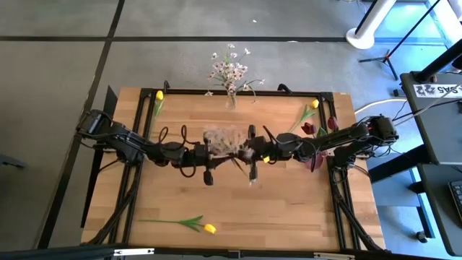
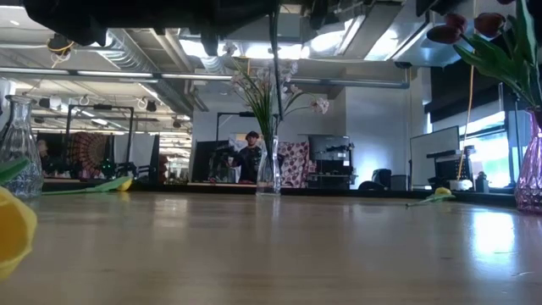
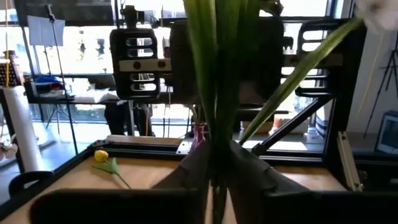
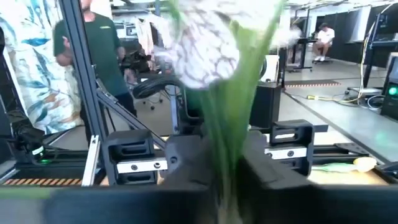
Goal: Sort flowers into vase by color
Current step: Put the white flower into the top transparent vase
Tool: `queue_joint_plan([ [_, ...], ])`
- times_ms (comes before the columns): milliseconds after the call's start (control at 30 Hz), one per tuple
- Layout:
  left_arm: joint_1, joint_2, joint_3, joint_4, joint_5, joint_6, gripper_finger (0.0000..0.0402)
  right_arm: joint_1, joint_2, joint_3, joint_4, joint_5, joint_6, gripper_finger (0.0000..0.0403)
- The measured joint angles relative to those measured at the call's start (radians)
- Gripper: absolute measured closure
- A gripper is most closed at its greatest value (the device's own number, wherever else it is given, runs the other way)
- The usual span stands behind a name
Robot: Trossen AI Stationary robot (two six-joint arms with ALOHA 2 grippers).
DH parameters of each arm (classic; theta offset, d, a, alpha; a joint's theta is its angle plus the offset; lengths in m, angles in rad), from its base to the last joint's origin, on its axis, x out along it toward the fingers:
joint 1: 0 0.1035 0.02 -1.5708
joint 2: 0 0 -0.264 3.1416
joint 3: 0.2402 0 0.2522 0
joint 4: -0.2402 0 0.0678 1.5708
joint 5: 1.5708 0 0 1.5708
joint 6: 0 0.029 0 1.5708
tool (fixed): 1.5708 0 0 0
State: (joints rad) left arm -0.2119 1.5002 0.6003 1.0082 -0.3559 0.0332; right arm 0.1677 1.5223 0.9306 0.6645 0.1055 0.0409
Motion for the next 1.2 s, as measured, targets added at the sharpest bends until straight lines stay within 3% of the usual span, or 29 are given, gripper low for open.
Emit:
queue_joint_plan([
  [67,0.0,-0.001,0.0,-0.001,-0.002,0.002,0.0328,0.0,0.0,0.0,0.01,0.001,-0.011,0.0389],
  [167,-0.003,-0.016,0.0,-0.016,-0.014,0.004,0.0298,0.0,-0.001,-0.001,0.023,0.007,-0.015,0.038],
  [367,-0.047,-0.173,0.0,-0.271,-0.118,0.014,0.0264,0.0,-0.075,-0.001,0.02,0.015,-0.061,0.0393],
  [500,-0.072,-0.27,0.0,-0.415,-0.136,-0.019,0.0259,0.0,-0.119,0.0,0.019,0.036,-0.098,0.0386],
  [667,-0.09,-0.307,0.0,-0.496,-0.216,-0.047,0.026,0.0,-0.127,0.0,0.013,0.038,-0.109,0.0395],
  [1200,-0.11,-0.343,0.0,-0.505,-0.294,-0.103,0.026,-0.01,-0.149,0.0,-0.042,0.12,-0.133,0.0392],
])
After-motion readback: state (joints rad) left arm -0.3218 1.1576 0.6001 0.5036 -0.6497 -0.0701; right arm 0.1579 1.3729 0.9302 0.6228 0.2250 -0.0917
